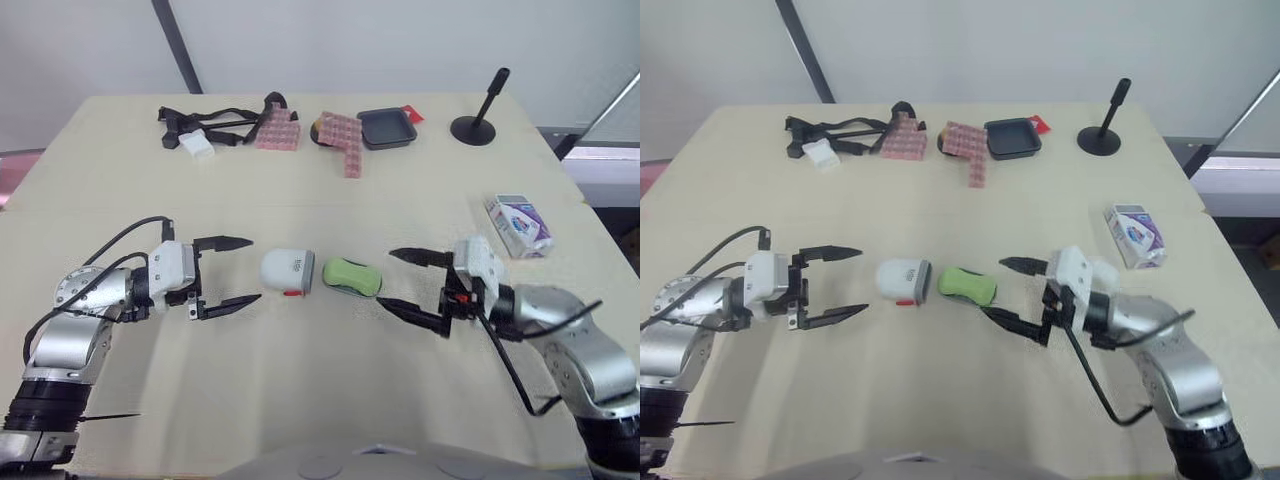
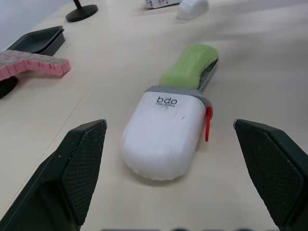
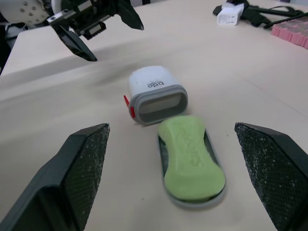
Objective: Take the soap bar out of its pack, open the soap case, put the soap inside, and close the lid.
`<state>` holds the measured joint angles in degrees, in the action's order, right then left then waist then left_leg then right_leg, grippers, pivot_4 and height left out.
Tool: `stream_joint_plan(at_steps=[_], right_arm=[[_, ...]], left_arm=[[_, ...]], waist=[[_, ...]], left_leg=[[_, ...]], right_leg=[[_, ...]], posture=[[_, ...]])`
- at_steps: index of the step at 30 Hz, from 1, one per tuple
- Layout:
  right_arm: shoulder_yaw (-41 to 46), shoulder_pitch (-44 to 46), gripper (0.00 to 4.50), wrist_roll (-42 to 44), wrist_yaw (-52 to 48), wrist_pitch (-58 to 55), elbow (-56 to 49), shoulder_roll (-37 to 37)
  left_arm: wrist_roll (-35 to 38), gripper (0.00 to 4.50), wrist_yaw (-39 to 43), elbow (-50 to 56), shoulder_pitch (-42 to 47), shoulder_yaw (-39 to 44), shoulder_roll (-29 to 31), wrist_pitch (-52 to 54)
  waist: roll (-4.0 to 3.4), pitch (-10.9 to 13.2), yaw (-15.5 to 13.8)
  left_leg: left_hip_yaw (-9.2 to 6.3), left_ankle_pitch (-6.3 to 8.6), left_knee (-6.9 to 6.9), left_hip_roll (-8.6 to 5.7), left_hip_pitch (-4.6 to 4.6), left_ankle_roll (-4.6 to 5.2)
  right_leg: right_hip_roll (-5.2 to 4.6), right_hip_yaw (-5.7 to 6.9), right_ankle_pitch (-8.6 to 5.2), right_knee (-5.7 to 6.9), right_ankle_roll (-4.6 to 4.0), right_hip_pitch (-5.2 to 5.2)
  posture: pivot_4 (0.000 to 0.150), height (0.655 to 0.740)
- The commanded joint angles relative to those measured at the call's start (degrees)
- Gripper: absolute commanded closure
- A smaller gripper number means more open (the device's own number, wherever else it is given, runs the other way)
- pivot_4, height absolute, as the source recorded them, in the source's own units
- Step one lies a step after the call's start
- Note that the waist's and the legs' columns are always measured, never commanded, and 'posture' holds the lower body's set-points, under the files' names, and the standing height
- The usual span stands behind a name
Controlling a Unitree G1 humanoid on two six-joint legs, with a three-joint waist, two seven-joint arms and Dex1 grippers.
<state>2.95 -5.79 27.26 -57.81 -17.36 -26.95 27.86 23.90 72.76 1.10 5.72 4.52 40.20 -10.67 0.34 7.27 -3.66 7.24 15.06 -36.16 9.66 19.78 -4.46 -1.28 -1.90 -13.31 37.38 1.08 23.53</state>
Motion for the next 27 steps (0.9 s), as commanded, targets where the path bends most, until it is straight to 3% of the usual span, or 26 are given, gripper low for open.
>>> stream_joint_plan(at_steps=[1, 8, 21, 27], right_arm=[[1.28, -5.77, 0.04, -1.67, -1.67, 10.90, 2.83, -1.26], [0.25, -12.89, 0.04, -4.85, -1.59, 22.20, 8.61, -2.25], [0.38, -16.44, 0.04, -2.92, 1.81, 21.39, 2.96, -0.50], [0.42, -15.71, 0.04, -2.67, 1.14, 22.49, 5.63, 0.27]], left_arm=[[-0.72, 0.00, 0.25, -1.32, 3.60, -0.93, 0.47, 0.79], [-3.92, 0.00, 5.03, -4.35, 9.23, -5.53, 2.68, 1.88], [-11.47, 0.00, 7.66, -8.65, 16.58, -11.85, 3.67, -0.09], [-13.55, 0.00, 6.47, -9.25, 17.92, -13.84, 2.85, -0.26]], waist=[[0.01, -0.01, 0.13], [0.02, -0.01, 0.94], [0.02, -0.01, 0.97], [0.02, -0.01, 0.82]], left_leg=[[-0.01, -0.01, 0.00, 0.00, -0.01, 0.01], [-0.04, -0.02, 0.01, -0.08, 0.05, 0.13], [-0.12, 0.00, 0.00, -0.12, 0.09, 0.34], [-0.15, -0.01, 0.00, -0.13, 0.12, 0.34]], right_leg=[[-0.02, 0.03, -0.05, 0.01, -0.08, 0.00], [-0.11, 0.08, -0.19, -0.01, -0.32, 0.00], [-0.21, 0.19, -0.20, -0.01, -0.35, -0.01], [-0.23, 0.22, -0.20, -0.01, -0.35, -0.02]], posture=[[0.150, 0.7400], [0.150, 0.7400], [0.150, 0.7400], [0.150, 0.7400]])
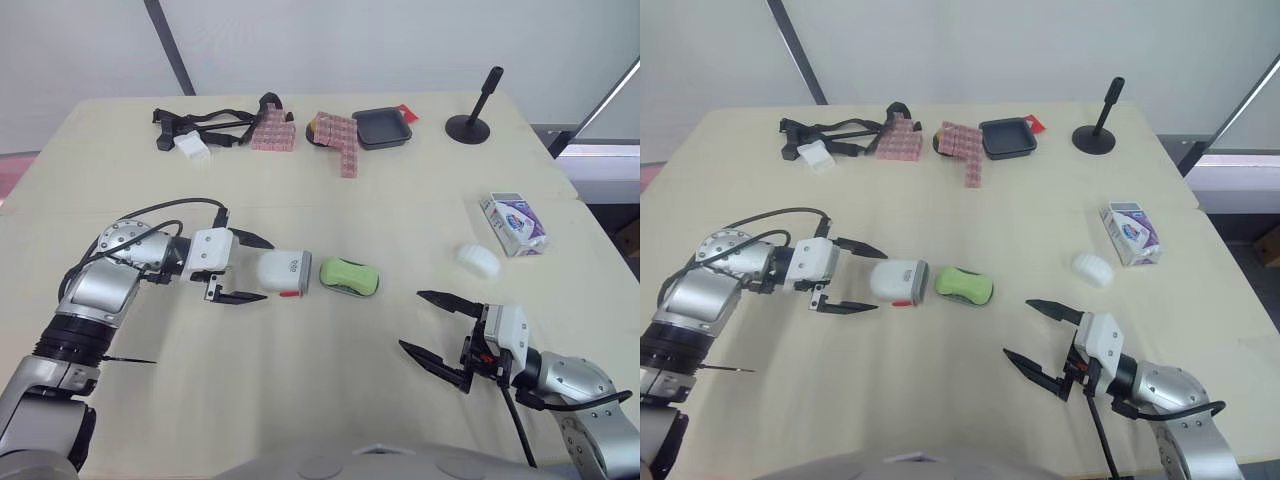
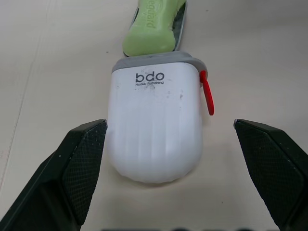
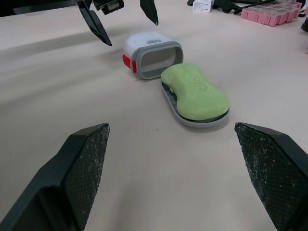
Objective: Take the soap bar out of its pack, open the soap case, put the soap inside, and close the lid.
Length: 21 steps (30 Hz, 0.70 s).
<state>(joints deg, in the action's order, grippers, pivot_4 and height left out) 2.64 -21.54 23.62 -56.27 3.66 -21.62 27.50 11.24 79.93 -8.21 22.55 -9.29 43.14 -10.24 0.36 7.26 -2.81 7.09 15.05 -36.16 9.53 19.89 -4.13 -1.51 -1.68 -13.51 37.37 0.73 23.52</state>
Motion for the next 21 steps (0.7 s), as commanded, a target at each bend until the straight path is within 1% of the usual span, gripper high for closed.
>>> stream_joint_plan(at_steps=[1, 9, 21], right_arm=[[0.62, 0.01, 0.04, 0.62, -0.76, 2.09, 0.82, 0.74], [-0.47, 1.07, 0.04, -0.80, -0.66, 4.64, 4.46, 0.10], [-2.05, 0.89, 0.04, -1.49, 0.97, 4.38, 2.78, 0.62]], left_arm=[[-0.98, 0.00, -0.77, 0.19, 1.08, -0.30, -0.26, -0.70], [-2.86, 0.00, -1.99, -1.83, 2.31, -1.62, -1.42, -1.78], [-4.74, 0.00, -2.03, -4.84, 4.16, -3.26, -2.26, -3.28]], waist=[[0.00, 0.00, -0.05], [0.00, 0.00, -0.04], [0.00, 0.00, -0.05]], left_leg=[[0.00, 0.00, 0.00, -0.01, 0.02, 0.00], [-0.03, 0.00, -0.01, -0.01, 0.05, 0.02], [-0.05, -0.01, -0.01, -0.01, 0.08, 0.01]], right_leg=[[-0.01, 0.01, 0.00, -0.01, 0.00, 0.00], [-0.02, 0.04, -0.01, 0.00, -0.01, 0.00], [-0.03, 0.06, -0.01, -0.01, -0.01, 0.00]], posture=[[0.150, 0.7400], [0.150, 0.7400], [0.150, 0.7400]])
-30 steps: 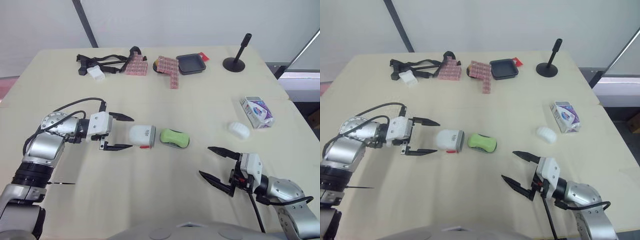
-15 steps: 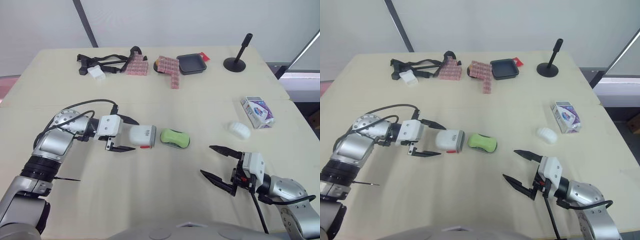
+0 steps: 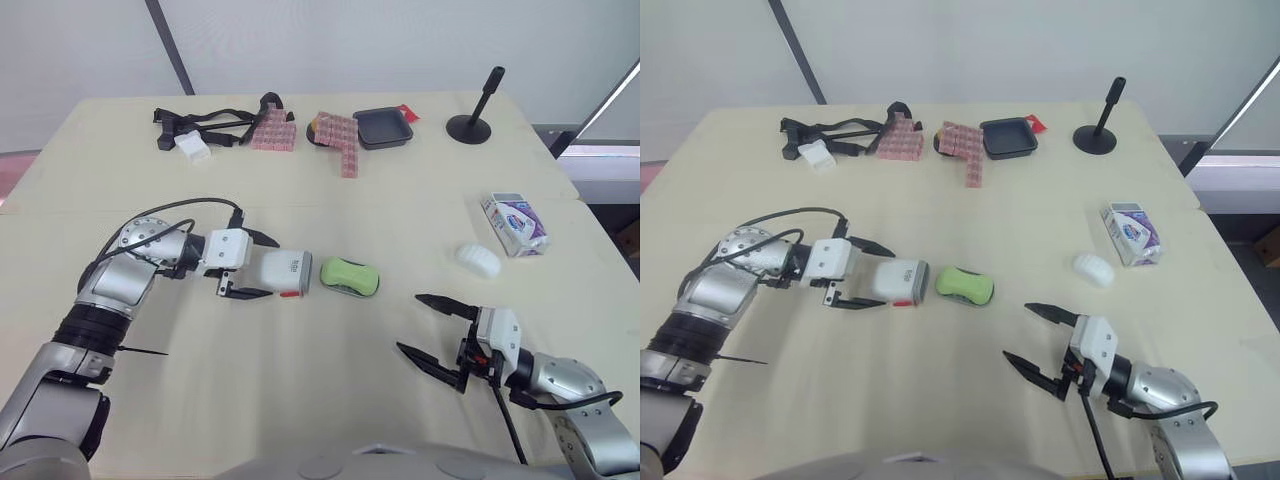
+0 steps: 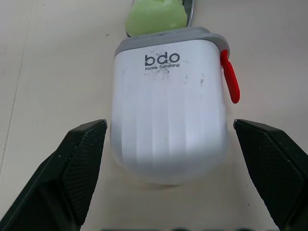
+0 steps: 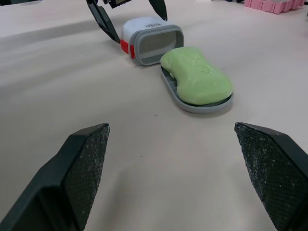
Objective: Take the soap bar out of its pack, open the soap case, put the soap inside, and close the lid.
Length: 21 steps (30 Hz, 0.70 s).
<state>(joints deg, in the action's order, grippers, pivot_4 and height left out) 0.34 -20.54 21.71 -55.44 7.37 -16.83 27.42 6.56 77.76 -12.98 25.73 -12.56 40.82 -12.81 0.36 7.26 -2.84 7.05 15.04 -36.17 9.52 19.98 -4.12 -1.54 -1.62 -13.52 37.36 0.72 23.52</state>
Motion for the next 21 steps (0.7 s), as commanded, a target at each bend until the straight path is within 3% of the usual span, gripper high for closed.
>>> stream_joint_plan(at_steps=[1, 19, 21], right_arm=[[0.21, -0.04, 0.04, 0.42, 0.20, 0.61, -2.02, 0.77], [-0.52, 0.10, 0.04, 0.18, 2.05, -1.28, -3.86, 1.82], [-0.60, 0.13, 0.00, 0.24, 2.14, -1.26, -3.83, 1.94]], left_arm=[[-0.17, 0.00, 0.24, -0.29, 1.09, -0.14, -0.02, -0.74], [-1.81, 0.00, -1.15, -3.84, 2.44, -1.18, -1.94, -3.82], [-1.78, 0.53, -1.47, -4.41, 2.66, -1.13, -2.18, -4.14]], waist=[[0.00, 0.00, -0.01], [0.00, 0.00, -0.07], [0.00, 0.00, -0.07]], left_leg=[[0.00, 0.00, 0.00, 0.00, 0.00, 0.00], [0.00, 0.00, 0.00, 0.00, 0.01, -0.01], [0.00, -0.01, 0.00, 0.00, 0.01, -0.01]], right_leg=[[0.00, 0.00, 0.00, 0.00, 0.00, 0.00], [0.00, 0.00, 0.02, -0.01, 0.04, 0.00], [-0.01, 0.00, 0.03, -0.01, 0.05, 0.00]], posture=[[0.150, 0.7400], [0.150, 0.7400], [0.150, 0.7400]])
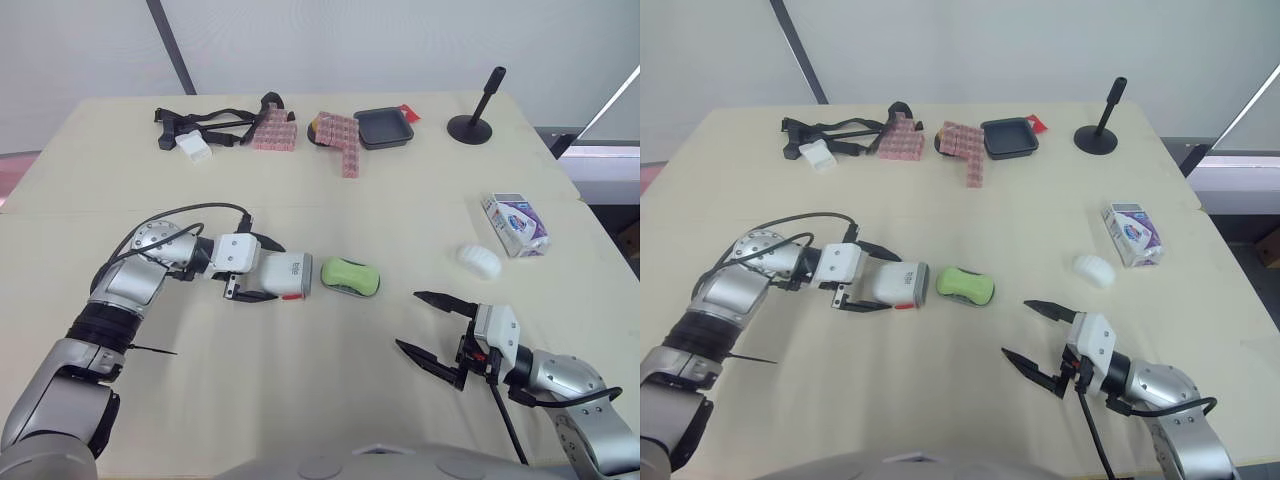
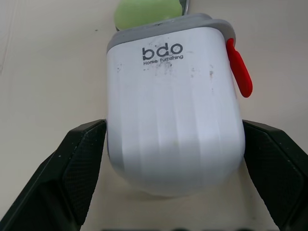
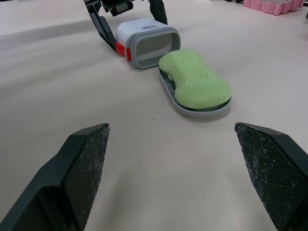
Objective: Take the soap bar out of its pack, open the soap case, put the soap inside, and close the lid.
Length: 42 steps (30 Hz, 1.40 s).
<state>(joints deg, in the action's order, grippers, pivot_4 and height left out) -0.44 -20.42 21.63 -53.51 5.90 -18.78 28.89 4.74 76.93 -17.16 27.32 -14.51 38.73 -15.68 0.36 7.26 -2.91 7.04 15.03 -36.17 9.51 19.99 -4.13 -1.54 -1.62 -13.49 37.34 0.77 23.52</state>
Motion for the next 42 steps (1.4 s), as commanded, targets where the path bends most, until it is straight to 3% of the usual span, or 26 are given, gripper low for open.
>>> stream_joint_plan(at_steps=[1, 2, 13, 20, 26, 33, 42], right_arm=[[0.16, 0.00, 0.00, 0.34, 0.22, 0.24, -1.87, 0.53], [0.14, -0.03, 0.00, 0.35, 0.23, 0.24, -1.87, 0.58], [2.64, 1.58, 0.00, 3.94, -0.15, -4.11, -1.85, 2.99], [2.52, 11.78, 0.00, 6.83, -0.64, -17.37, -3.89, 10.01], [-3.35, 24.21, 0.00, 6.61, 1.49, -33.66, -7.69, 13.56], [-13.01, 36.82, 0.00, 2.57, 5.10, -44.82, -7.57, 11.02], [-19.43, 43.85, 0.00, -0.77, 7.58, -49.41, -3.23, 4.98]], left_arm=[[0.06, 0.82, -0.76, -0.43, 1.14, 0.80, -0.24, -1.56], [0.07, 1.04, -0.94, -0.57, 1.19, 0.79, -0.40, -1.81], [0.36, 1.04, -0.53, -1.67, 1.54, 0.67, -0.65, -3.37], [1.04, 1.04, 0.37, -1.09, 1.03, 0.81, -0.43, -3.63], [0.80, 1.04, 0.30, -0.89, 0.90, 0.68, -0.71, -3.65], [0.20, 1.04, 0.02, -1.12, 1.12, 0.37, -1.04, -3.85], [-0.17, 1.04, -0.04, -1.95, 1.76, 0.06, -1.76, -4.31]], waist=[[0.00, 0.00, 0.00], [0.00, 0.00, -0.01], [0.00, 0.00, 0.01], [-0.02, 0.01, 0.12], [-0.02, 0.01, -0.11], [-0.02, 0.02, -0.36], [-0.04, 0.02, -0.92]], left_leg=[[0.00, 0.00, 0.00, 0.00, 0.00, 0.00], [0.00, 0.00, 0.00, 0.00, 0.01, 0.00], [0.00, 0.00, 0.00, 0.00, 0.01, -0.01], [-0.01, -0.02, 0.00, 0.00, -0.02, -0.03], [-0.01, -0.05, 0.01, -0.01, -0.02, -0.08], [0.00, -0.09, 0.01, -0.03, -0.03, -0.15], [0.00, -0.11, 0.01, -0.09, -0.03, -0.21]], right_leg=[[0.00, 0.00, 0.00, 0.00, 0.01, 0.00], [0.00, 0.00, 0.02, 0.00, 0.04, 0.00], [-0.01, 0.00, 0.09, -0.01, 0.15, 0.00], [0.02, -0.01, 0.10, 0.02, 0.17, 0.00], [0.06, -0.01, 0.13, 0.03, 0.22, 0.00], [0.08, -0.03, 0.14, 0.05, 0.23, -0.01], [0.13, -0.02, 0.14, 0.06, 0.24, -0.01]], posture=[[0.150, 0.7400], [0.150, 0.7400], [0.150, 0.7400], [0.150, 0.7400], [0.150, 0.7400], [0.150, 0.7400], [0.150, 0.7400]])
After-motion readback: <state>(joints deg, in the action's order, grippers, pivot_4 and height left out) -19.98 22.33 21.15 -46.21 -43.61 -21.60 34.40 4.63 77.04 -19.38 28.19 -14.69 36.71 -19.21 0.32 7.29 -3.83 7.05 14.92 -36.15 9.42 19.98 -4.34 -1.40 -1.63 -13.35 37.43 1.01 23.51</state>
